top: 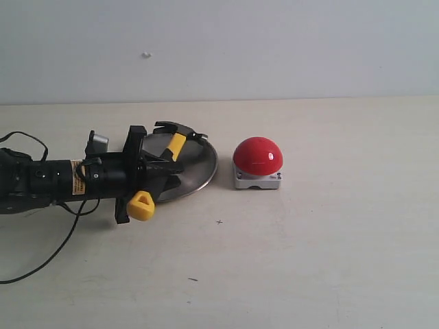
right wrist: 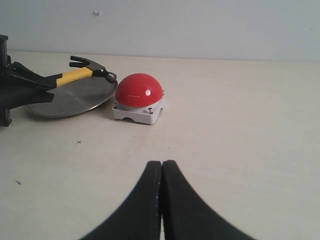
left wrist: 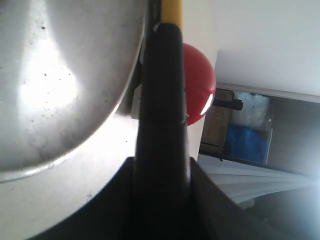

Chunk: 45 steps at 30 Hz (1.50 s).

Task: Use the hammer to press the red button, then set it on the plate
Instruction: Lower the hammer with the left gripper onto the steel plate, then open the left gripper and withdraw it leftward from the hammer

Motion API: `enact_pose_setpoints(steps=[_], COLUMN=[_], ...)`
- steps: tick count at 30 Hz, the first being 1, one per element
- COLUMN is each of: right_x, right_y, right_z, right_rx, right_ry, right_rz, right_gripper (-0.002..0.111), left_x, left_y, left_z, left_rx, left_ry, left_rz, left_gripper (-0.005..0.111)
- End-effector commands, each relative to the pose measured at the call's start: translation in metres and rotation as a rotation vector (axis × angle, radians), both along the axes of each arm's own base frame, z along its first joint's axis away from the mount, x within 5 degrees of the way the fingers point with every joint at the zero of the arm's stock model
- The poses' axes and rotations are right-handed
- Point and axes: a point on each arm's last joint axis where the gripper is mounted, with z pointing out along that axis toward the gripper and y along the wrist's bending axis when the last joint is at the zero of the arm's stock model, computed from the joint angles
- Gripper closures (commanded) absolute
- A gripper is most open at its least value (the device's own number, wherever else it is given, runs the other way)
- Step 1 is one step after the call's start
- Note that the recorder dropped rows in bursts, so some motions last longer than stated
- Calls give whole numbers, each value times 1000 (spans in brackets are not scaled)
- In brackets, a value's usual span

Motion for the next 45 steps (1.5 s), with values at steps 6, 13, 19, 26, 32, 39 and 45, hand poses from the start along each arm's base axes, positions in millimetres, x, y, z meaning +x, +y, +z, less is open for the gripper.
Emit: enact_pose_setpoints(steps=[6,13,19,26,32,39,45], right_x=[0,0,0,0,0,0,0], right_y=[0,0,0,0,0,0,0], right_z=[-1,-1,-1,-1,-1,-1,-1], right_rx=[-1,-1,-1,-1,-1,-1,-1], right_ry=[-6,-6,-6,-6,-6,-6,-6], right_rz=[1,1,1,1,1,1,1], right_gripper=[108,108,108,108,108,108,108], left_x=[2,3,3,3,7,6,6], left_y=[0,25,61,74,96,99,48], left_z=[4,6,6,5,6,8,15], left_rx=[14,30,47,66,64,48,3], left_ry=[-5,-40,-43,-54,-56,-87,-155], left_rz=[-14,-67,-103,-112,-44,-62,-131], left_gripper=[18,15,15,15,15,15,15])
